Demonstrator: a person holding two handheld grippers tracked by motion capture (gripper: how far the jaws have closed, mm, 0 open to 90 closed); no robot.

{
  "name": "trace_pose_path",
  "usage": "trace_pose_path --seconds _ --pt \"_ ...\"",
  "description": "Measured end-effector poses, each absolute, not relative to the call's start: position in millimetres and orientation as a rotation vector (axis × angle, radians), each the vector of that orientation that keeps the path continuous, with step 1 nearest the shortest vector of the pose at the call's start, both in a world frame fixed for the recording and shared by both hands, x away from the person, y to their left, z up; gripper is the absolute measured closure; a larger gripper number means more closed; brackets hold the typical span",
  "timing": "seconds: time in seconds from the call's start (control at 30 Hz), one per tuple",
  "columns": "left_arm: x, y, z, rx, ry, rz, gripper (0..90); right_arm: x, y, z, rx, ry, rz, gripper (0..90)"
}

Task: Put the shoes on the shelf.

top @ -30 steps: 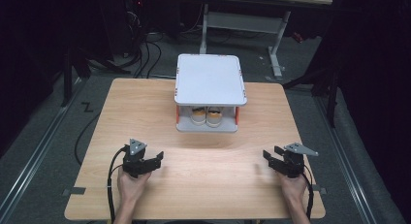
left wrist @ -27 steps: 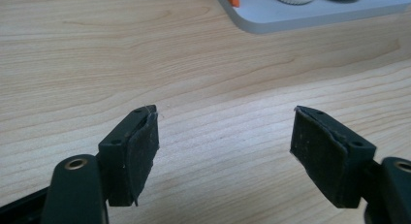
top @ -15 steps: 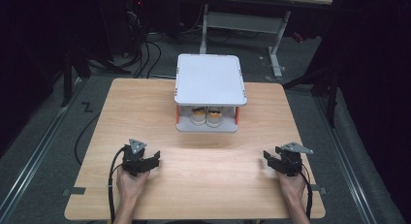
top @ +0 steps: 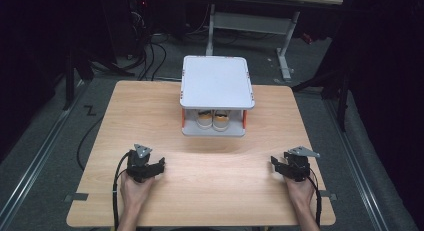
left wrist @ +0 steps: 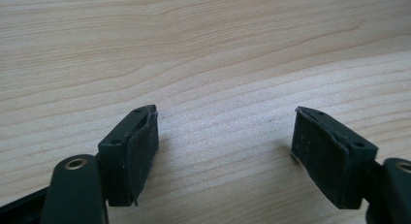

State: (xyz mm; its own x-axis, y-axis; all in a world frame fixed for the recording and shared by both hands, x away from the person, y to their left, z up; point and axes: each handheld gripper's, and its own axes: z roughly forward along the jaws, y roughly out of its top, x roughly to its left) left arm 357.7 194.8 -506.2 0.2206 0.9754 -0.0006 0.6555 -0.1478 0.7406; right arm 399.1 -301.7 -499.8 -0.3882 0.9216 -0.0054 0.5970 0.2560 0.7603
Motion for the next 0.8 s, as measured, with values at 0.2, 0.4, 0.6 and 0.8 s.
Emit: trace_pose_path --seconds 0.2,0.4,0.6,0.8 --pt "357.3 194.2 -506.2 1.882 1.507 0.668 25.1 401.1 -301.2 -501.0 1.388 2.105 0.904 38.6" --pt "357.3 194.2 -506.3 1.881 1.506 0.669 25.1 401.3 -301.4 -501.0 1.391 2.104 0.904 37.5" --pt "357.3 194.1 -506.4 1.881 1.506 0.667 24.8 401.4 -301.5 -501.0 1.396 2.101 0.901 37.0" --pt "355.6 192.6 -506.4 1.885 1.501 0.664 24.0 401.5 -301.5 -501.0 1.400 2.099 0.901 36.4"
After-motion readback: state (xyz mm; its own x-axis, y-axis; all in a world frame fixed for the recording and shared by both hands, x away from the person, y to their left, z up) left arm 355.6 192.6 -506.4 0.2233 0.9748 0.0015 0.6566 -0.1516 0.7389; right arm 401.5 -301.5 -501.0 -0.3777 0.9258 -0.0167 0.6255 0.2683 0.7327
